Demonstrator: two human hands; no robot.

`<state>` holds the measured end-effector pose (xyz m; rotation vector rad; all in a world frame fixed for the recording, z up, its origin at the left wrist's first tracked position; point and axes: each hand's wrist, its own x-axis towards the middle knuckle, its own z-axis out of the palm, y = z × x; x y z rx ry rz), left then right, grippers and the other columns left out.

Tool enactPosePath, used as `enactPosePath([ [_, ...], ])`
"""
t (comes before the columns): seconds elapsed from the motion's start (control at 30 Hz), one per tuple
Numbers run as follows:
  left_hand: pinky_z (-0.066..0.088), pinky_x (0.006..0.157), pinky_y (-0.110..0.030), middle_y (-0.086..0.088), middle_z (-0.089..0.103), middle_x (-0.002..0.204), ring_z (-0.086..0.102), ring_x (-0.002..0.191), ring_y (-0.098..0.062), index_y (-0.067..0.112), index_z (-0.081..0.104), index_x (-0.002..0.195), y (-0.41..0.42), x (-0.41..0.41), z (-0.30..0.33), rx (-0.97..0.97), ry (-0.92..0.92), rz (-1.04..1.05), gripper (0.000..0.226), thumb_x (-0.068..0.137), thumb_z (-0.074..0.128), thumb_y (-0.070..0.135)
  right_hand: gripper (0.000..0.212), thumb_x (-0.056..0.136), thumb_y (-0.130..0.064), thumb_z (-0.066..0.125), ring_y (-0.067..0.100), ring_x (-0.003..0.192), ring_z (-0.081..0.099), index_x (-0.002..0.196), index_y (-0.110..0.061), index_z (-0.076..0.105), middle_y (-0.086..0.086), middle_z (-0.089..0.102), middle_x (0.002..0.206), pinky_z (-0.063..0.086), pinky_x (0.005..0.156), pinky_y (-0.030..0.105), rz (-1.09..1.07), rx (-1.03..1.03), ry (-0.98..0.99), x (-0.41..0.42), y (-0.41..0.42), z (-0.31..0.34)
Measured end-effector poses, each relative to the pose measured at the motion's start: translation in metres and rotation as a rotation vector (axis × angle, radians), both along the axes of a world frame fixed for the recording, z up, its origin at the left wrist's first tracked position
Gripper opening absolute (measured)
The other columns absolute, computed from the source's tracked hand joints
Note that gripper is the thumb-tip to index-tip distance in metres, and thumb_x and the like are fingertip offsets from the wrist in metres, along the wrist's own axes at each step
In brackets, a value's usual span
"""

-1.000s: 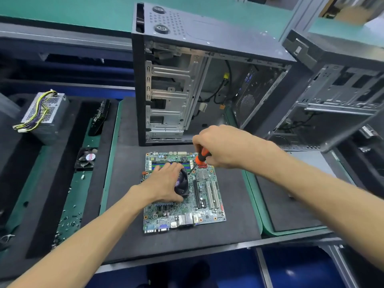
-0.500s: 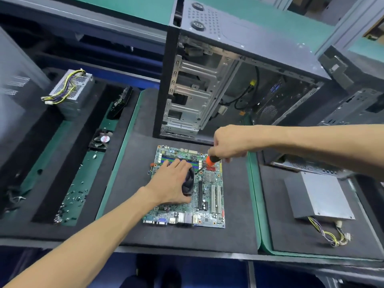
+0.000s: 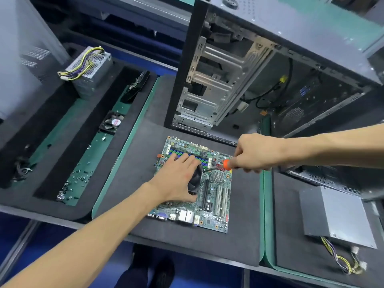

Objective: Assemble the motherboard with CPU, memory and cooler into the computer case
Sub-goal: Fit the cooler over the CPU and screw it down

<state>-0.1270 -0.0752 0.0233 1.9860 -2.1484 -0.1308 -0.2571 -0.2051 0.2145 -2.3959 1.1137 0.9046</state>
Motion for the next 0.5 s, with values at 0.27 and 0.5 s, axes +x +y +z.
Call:
enactPosePath([
  [0.27,0.041,0.088,-0.04,0.002,0.054,0.11,0.049,0.1,-0.021,0.015,0.051,0.124,0.001,0.003,-0.001,0.047,0.004,0.02,0.087,0.061,0.051,0.076,0.029,0.095,-0.021,0.062,0.006,0.031,0.026,0.068,-0.012,0.057,0.0,0.047,0.052,0.017,0.03,0.012,-0.554,0.421,0.048,0.01,-0.017,-0.005],
  [0.5,0.04,0.089,-0.038,0.003,0.053,0.112,0.047,0.101,-0.02,0.014,0.051,0.125,0.002,0.0,0.006,0.082,-0.033,0.022,0.088,0.064,0.051,0.077,0.034,0.101,-0.042,0.042,0.028,0.076,0.065,0.102,-0.013,0.061,0.004,0.068,0.09,0.049,0.062,0.032,0.898,-0.352,0.086,-0.011,-0.01,0.006],
])
